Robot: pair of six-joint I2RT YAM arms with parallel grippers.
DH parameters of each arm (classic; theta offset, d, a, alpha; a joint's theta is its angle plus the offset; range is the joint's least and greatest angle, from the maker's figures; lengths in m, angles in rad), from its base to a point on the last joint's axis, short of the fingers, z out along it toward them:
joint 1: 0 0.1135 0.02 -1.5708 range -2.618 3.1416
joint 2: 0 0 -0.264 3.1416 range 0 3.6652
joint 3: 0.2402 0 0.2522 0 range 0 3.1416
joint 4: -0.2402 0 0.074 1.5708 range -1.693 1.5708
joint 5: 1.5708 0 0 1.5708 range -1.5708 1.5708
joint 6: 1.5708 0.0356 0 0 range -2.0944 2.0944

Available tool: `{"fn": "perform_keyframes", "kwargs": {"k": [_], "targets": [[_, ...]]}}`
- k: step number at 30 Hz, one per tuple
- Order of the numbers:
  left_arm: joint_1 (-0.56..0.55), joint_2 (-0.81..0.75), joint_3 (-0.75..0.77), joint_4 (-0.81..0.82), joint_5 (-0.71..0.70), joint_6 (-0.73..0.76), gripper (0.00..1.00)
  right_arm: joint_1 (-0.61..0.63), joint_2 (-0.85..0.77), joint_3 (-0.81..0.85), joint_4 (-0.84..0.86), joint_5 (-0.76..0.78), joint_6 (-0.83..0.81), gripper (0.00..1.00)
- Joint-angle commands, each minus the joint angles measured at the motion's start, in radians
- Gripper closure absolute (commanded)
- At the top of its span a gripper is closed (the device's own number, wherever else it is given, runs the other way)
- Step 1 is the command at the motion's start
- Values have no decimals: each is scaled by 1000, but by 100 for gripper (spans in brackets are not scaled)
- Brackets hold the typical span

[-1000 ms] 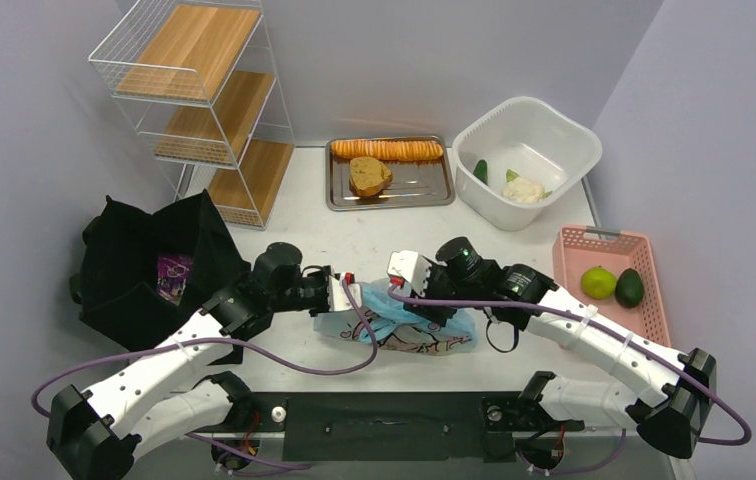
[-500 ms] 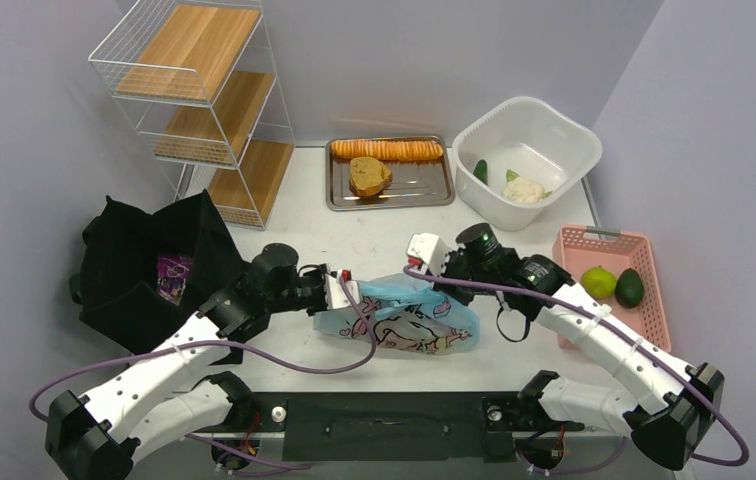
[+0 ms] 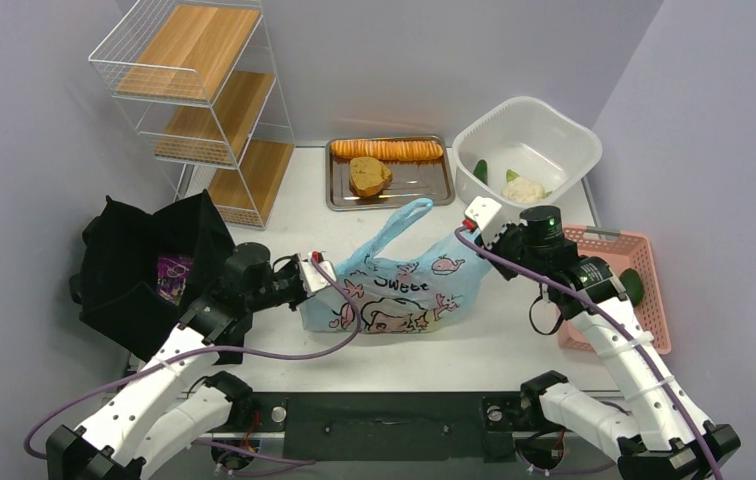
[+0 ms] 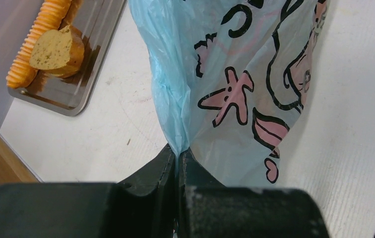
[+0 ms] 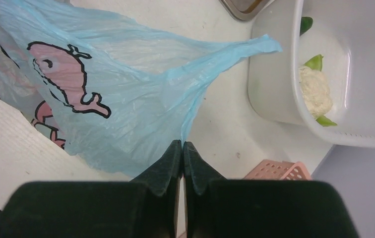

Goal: Untie the knot of the grocery bags and take out the mixed food

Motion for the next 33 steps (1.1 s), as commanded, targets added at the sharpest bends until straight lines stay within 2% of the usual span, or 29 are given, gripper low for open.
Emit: {"fn": "perform_keyframes", "kwargs": {"k": [1,2,3,4,5,8,12,18,21,23,25,26,27,28,29,31,32,33], "targets": [[5,-26,9,4,59,-26,100,3,-12,40,-3,-58,19,100],[4,-24,17,5,68,-32,100,15,5,59,-3,-67,60,99],[4,-14,22,7,72,-41,100,48,15,99,-8,-73,80,81],[3,-9,33,7,79,-45,100,66,38,119,-10,-74,126,71],[3,3,38,8,82,-48,100,98,46,154,-11,-75,170,54],[2,21,54,10,99,-43,100,165,68,191,13,-71,233,37],[0,37,69,16,109,-35,100,247,87,174,71,-16,266,24],[0,11,60,36,105,-20,100,259,175,70,51,68,155,22],[5,-18,33,34,69,-11,100,186,168,18,-2,47,90,21],[13,-48,3,30,49,-5,100,133,160,-7,-55,18,61,23],[27,-78,-28,28,36,-1,100,92,151,-25,-112,-9,25,32],[33,-95,-40,33,33,-6,100,77,147,-38,-142,-23,1,51],[50,-101,-57,39,25,-14,100,73,140,-43,-152,-27,-8,63],[58,-109,-64,52,22,-39,100,69,136,-46,-164,-35,-17,89],[74,-108,-69,60,13,-59,100,67,130,-44,-165,-44,-16,99],[91,-91,-50,72,6,-131,100,63,125,-16,-154,-68,12,100],[93,-68,-36,68,8,-175,87,62,124,18,-130,-75,50,100],[95,-56,6,64,26,-191,79,62,123,36,-115,-87,75,100]]}}
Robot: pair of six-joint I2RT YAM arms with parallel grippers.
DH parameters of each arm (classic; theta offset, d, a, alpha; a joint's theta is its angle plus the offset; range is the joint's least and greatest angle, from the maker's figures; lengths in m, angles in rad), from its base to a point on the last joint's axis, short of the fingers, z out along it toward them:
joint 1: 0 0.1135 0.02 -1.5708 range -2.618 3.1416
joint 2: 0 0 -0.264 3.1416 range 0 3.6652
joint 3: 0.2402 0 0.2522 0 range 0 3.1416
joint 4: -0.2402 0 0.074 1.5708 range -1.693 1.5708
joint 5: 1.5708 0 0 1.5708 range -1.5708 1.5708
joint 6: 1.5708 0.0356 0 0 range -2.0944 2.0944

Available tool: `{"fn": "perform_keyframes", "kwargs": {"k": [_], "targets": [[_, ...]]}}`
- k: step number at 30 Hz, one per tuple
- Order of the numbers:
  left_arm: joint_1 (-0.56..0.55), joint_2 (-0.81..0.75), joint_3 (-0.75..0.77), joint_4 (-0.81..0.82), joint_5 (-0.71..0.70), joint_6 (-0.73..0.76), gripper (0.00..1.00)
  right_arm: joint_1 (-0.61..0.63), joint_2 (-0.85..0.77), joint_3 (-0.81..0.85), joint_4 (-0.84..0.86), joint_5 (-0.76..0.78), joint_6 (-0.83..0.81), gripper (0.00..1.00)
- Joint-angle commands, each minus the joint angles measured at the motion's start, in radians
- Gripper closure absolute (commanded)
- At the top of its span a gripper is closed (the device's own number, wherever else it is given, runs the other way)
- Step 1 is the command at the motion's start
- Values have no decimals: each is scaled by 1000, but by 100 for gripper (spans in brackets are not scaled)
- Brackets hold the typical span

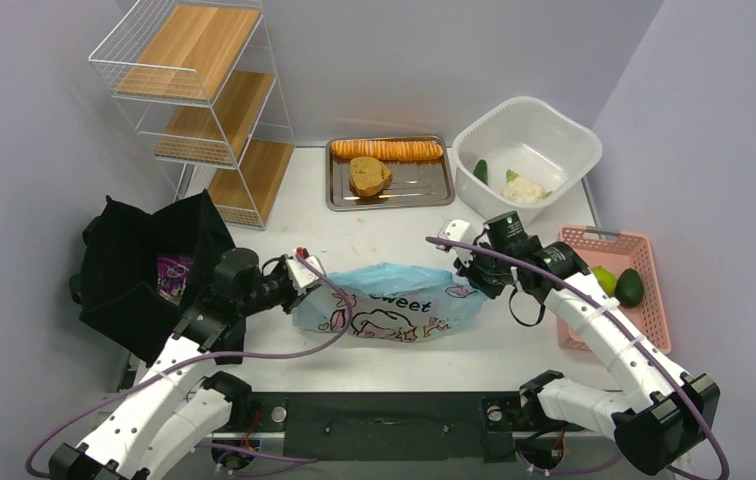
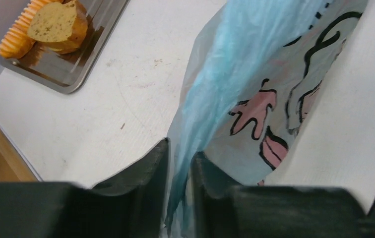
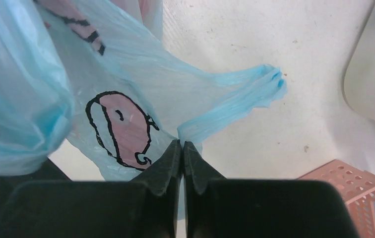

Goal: Untie the knot of the grocery bags and take out the mixed food

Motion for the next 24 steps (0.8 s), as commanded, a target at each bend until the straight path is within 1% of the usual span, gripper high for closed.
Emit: {"fn": "perform_keyframes", "kwargs": {"k": [1,2,3,4,5,6,7,8,9,10,11,13,15,18,21,23,24], "targets": [[27,63,102,45,-2,-154,63,-8,-31,113,51,-51,92,100],[26,79,164,40,39,-169,56,-8,-30,147,67,-61,115,100],[24,115,202,34,63,-197,44,-6,-28,162,98,-65,160,100],[17,136,279,31,109,-211,37,-6,-28,187,109,-74,179,100],[-6,177,318,22,123,-235,35,-5,-28,196,132,-78,214,100],[-26,199,398,15,125,-242,33,-4,-27,208,142,-86,228,100],[-82,248,436,-6,111,-246,32,-2,-28,213,159,-88,255,100],[-115,273,514,-37,69,-243,31,3,-28,220,167,-88,267,100],[-183,321,548,-54,49,-231,30,6,-29,223,181,-89,286,100],[-212,371,610,-92,33,-221,30,12,-29,228,189,-88,296,100],[-261,395,661,-107,35,-218,29,16,-30,230,201,-86,313,100],[-308,462,709,-137,57,-225,28,25,-29,240,219,-81,336,100],[-331,512,725,-120,75,-237,27,33,-32,254,235,-75,360,100],[-355,584,723,-103,67,-210,26,43,-39,268,256,-75,384,100],[-360,615,683,-119,47,-181,25,48,-72,251,265,-68,368,100],[-352,613,668,-205,46,-124,47,47,-99,243,262,-42,343,100],[-326,595,660,-275,50,-90,67,38,-108,240,256,-33,321,100]]}}
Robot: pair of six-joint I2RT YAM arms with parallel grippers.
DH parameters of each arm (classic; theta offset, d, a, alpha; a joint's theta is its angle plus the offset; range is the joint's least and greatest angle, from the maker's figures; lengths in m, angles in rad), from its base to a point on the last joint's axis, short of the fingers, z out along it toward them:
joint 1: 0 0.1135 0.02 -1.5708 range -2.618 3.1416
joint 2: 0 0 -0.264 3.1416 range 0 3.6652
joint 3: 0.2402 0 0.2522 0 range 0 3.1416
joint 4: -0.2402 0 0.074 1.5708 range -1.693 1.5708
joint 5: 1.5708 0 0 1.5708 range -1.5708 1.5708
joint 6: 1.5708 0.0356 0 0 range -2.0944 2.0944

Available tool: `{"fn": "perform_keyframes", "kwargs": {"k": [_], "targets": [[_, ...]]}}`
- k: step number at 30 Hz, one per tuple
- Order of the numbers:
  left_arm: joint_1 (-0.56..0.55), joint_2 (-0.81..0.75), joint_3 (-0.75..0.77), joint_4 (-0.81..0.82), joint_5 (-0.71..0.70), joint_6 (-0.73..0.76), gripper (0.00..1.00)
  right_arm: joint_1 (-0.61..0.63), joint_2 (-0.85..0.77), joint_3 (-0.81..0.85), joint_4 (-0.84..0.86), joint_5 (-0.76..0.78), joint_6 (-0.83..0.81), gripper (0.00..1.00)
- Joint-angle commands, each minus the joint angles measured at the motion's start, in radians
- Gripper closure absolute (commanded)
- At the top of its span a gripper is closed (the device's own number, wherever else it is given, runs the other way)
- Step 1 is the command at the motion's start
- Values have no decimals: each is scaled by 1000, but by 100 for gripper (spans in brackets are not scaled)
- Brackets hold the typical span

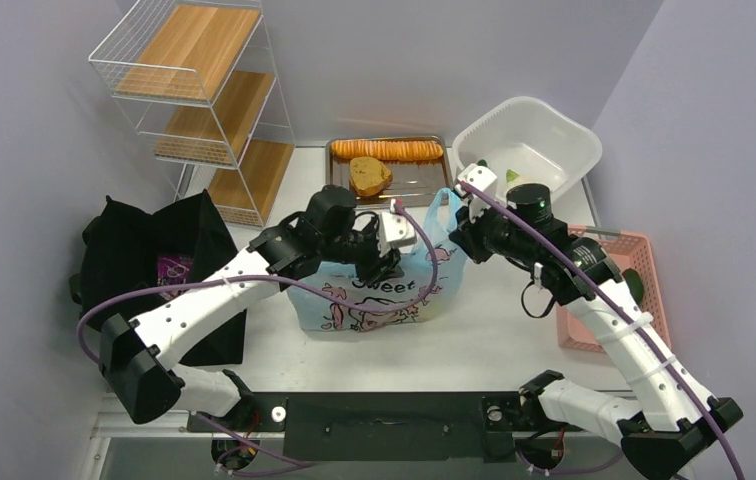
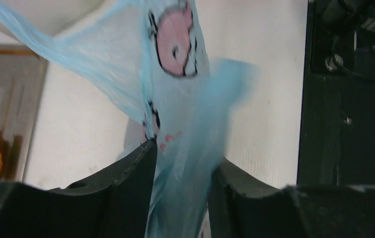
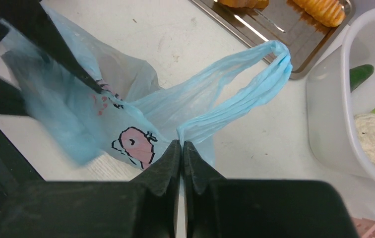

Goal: Untie the knot of the grocery bags and take out the mixed food

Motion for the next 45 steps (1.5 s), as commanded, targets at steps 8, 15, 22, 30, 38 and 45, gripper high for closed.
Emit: {"fn": "perform_keyframes", "kwargs": {"k": [8,15,22,30,38,45], "targets": [[512,-134,58,-212,168,145,100,-162,-63,27,80,37,-1,100],[696,-351,-138,92,242,-125,100,-228,-100,20,32,27,-117,100],[495,-587,-426,-23,220,141,100,-184,-173,-91,-99,-84,-201,75],[-71,-615,-394,-344,73,495,100,100,61,273,-73,-137,-87,32],[-324,-592,-393,-404,-9,627,100,426,254,309,29,-24,-190,28],[-357,-597,-410,-463,-38,685,100,480,403,198,6,50,-409,27]]}}
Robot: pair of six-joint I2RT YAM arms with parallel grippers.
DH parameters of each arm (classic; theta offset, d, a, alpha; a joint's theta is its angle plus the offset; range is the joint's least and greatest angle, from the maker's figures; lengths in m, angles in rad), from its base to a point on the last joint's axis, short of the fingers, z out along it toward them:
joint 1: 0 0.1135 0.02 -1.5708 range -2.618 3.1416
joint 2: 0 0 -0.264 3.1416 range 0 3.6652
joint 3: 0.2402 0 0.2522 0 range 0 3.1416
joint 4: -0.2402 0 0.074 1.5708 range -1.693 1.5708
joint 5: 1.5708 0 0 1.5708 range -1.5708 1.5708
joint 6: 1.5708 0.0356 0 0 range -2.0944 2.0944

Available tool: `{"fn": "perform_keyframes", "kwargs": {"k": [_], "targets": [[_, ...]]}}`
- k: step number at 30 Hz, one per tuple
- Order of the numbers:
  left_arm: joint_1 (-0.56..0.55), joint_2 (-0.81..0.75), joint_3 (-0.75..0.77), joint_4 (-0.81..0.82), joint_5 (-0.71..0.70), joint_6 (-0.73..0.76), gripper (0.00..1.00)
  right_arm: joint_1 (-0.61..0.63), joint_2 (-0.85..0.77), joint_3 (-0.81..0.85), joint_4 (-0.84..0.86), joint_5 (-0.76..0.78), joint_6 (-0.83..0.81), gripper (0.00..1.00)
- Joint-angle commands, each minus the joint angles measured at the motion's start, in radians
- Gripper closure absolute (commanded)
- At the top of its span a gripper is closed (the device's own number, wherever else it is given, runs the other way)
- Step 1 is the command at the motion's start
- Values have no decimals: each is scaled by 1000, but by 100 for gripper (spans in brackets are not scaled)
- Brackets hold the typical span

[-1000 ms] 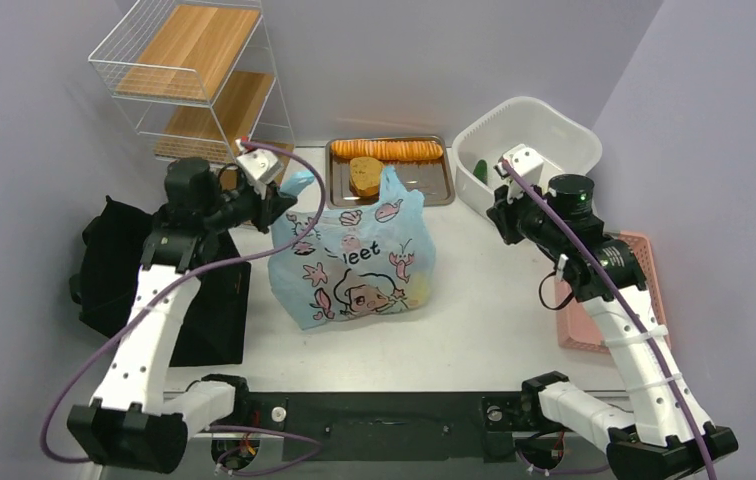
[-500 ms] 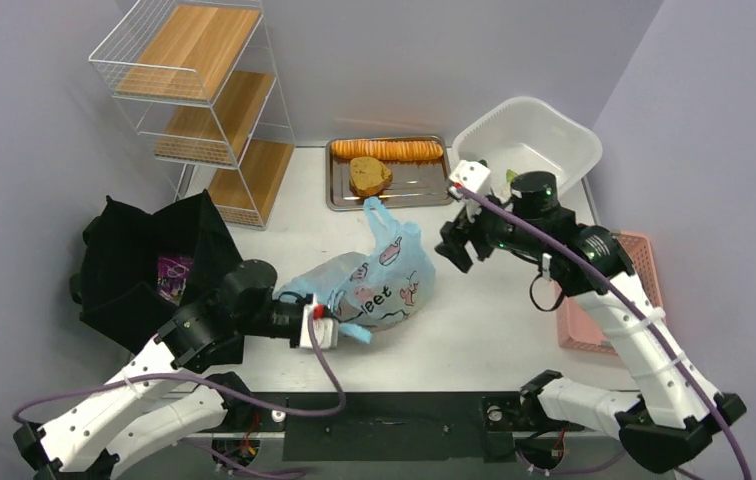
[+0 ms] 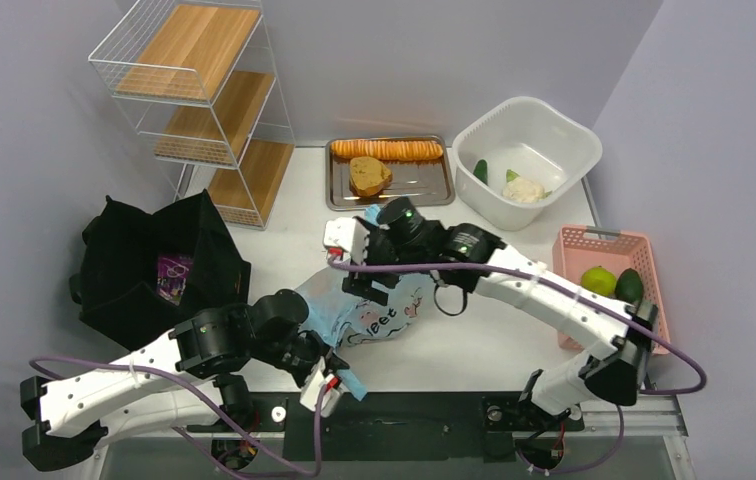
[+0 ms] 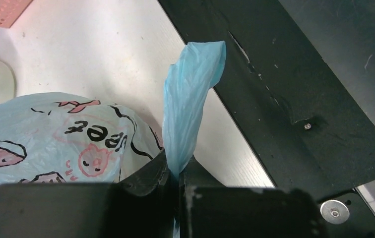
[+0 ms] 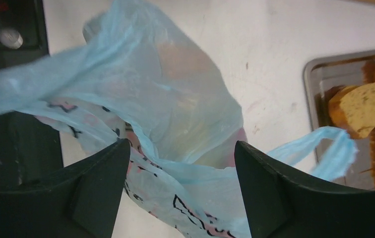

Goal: Untie the knot of the grocery bags and take out the mixed food

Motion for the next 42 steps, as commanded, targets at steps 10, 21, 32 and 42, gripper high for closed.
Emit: {"fn": "perform_keyframes", "kwargs": {"k": [10,21,32,42], "targets": [[-15,-180,-109,-166,-158,50,100,9,-252,-537,11,241,-273,26],[-14,-336,-136,-350,-392,-58,46,-76,-347,-639,-3,200,-158,32],[124,-103,382,-123,-417,-395,30,-74,-437,-258,34,149,69,23],[176,138,276,209,-365,-623,28,-139,-241,-335,163,56,-49,22]]}}
